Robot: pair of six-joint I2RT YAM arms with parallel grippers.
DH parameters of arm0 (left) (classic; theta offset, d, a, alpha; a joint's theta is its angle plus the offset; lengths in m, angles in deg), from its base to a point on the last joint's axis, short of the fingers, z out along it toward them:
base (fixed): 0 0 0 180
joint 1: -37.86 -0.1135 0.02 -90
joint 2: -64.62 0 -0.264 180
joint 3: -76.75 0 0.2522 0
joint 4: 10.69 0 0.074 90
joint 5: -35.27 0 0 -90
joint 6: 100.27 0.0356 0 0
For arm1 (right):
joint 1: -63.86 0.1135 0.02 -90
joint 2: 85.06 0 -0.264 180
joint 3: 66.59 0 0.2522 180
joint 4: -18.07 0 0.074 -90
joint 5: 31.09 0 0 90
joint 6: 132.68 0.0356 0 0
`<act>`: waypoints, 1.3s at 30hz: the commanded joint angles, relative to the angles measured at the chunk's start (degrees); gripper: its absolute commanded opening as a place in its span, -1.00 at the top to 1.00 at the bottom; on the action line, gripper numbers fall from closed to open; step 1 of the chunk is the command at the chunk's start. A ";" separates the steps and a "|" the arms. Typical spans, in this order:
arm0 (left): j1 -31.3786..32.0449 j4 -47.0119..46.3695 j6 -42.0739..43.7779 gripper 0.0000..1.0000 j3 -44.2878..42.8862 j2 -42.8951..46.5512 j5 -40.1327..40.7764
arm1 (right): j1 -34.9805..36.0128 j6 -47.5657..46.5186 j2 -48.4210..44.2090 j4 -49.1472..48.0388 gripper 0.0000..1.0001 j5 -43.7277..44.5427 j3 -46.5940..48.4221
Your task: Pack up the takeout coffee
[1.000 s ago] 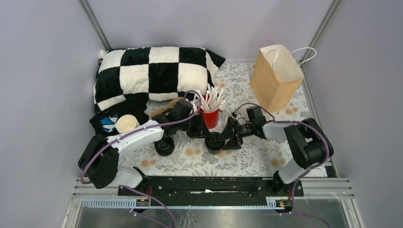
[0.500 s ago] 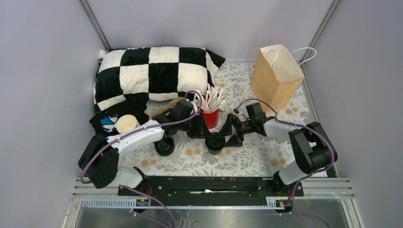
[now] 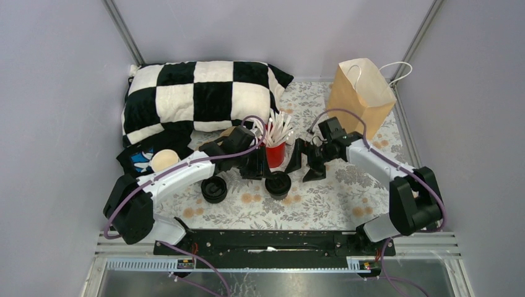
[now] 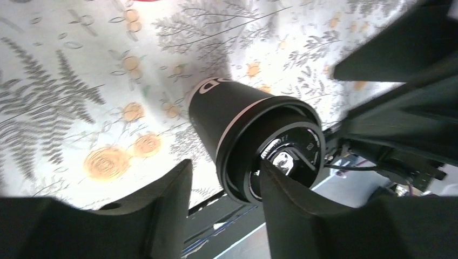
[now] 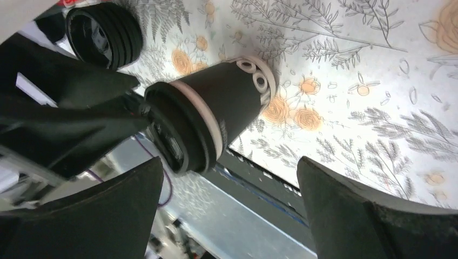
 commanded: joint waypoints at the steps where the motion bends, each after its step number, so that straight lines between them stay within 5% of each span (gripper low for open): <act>1: 0.11 13.25 3.74 -0.22 -4.61 2.11 5.15 | 8.31 -6.98 -5.10 23.14 -0.99 17.81 11.28; 8: -0.12 16.63 4.23 -0.60 -9.74 8.83 5.80 | 23.02 -6.32 0.45 25.89 -0.99 33.60 24.23; 17: -0.24 20.96 3.38 -0.76 -11.22 16.71 14.16 | 28.79 -8.57 12.38 25.27 -0.99 41.37 34.41; 32: -0.47 21.89 1.60 -0.84 -10.97 23.43 19.64 | 31.80 -8.01 16.32 21.35 -0.65 45.73 30.86; 39: -0.44 22.06 2.72 -0.85 -11.46 23.36 19.82 | 33.08 -7.66 17.74 20.79 -0.70 45.16 31.09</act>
